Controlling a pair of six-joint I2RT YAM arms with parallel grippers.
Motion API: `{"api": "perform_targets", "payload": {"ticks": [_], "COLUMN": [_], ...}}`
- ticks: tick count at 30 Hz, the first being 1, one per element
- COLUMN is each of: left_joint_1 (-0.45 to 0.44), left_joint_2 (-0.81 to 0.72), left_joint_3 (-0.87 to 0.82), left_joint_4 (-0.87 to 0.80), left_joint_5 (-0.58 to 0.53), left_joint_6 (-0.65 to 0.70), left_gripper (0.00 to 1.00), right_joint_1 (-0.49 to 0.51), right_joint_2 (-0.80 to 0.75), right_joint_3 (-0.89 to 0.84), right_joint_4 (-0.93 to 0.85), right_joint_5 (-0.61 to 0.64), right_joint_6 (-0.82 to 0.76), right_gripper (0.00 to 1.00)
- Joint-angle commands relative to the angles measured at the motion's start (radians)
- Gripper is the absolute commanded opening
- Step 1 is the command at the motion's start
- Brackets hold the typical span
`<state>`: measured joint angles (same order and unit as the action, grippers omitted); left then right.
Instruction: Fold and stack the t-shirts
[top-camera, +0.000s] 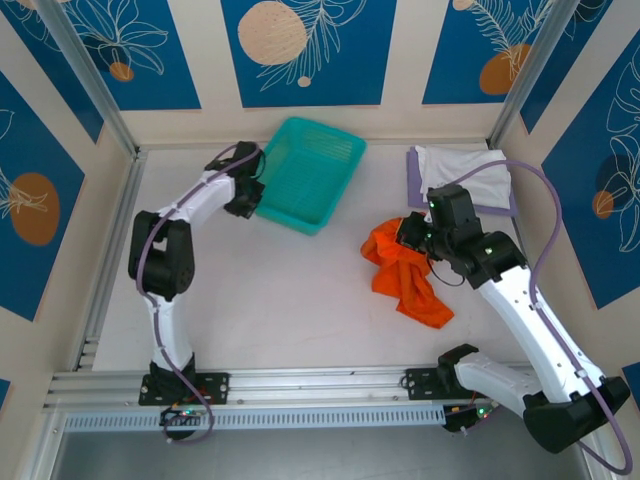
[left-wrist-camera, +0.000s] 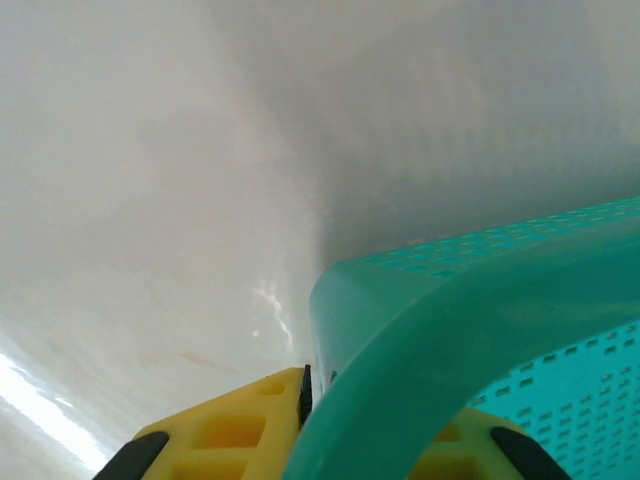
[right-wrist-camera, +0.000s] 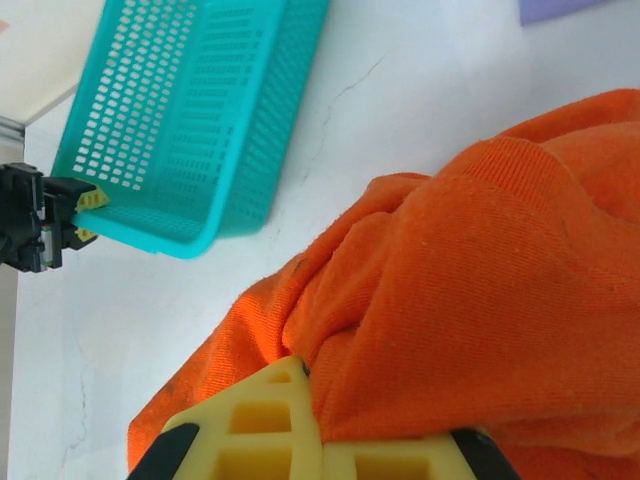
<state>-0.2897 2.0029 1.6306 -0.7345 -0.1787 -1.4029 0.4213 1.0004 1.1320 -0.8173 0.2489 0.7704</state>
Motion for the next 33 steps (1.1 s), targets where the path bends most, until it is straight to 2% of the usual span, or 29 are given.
{"api": "perform_targets", "payload": {"ticks": [1, 4, 7, 9, 13, 15, 18, 21, 25, 33], "left_joint_1": [0.124, 0.212, 0.292, 0.351, 0.453, 0.483, 0.535, 0.593, 0.633, 0.702], "left_joint_2": [-0.118, -0.173, -0.177, -0.152, -0.036, -0.006, -0.002, 0.031, 0.073, 0.138], "left_joint_3": [-0.093, -0.166, -0.187, -0.184, -0.074, -0.017, -0.024, 0.025, 0.136, 0.254], "left_joint_4": [-0.107, -0.066, -0.041, 0.030, -0.002, -0.067, -0.035, -0.034, -0.093, -0.123], "left_joint_5": [-0.177, -0.197, -0.223, -0.183, -0.080, -0.100, -0.100, -0.076, -0.127, -0.070], "left_joint_6": [-0.205, -0.262, -0.257, -0.177, -0.046, -0.012, 0.034, 0.138, 0.260, 0.327], "left_gripper": [0.00, 0.00, 0.00, 0.00, 0.00, 0.00, 0.00, 0.00, 0.00, 0.00], "right_joint_1": [0.021, 0.038, 0.056, 0.066, 0.084, 0.089, 0.092, 0.098, 0.101, 0.109], "right_joint_2": [0.019, 0.049, 0.083, 0.111, 0.169, 0.197, 0.235, 0.259, 0.279, 0.313], "right_joint_3": [0.021, 0.029, 0.045, 0.063, 0.108, 0.137, 0.175, 0.188, 0.193, 0.213], "right_joint_4": [0.040, 0.046, 0.060, 0.061, 0.064, 0.061, 0.057, 0.074, 0.085, 0.084], "right_joint_5": [-0.067, -0.095, -0.124, -0.136, -0.140, -0.136, -0.133, -0.131, -0.124, -0.119], "right_joint_6": [0.008, 0.000, 0.000, -0.008, -0.021, -0.028, -0.029, -0.023, -0.007, 0.015], "right_gripper": [0.00, 0.00, 0.00, 0.00, 0.00, 0.00, 0.00, 0.00, 0.00, 0.00]}}
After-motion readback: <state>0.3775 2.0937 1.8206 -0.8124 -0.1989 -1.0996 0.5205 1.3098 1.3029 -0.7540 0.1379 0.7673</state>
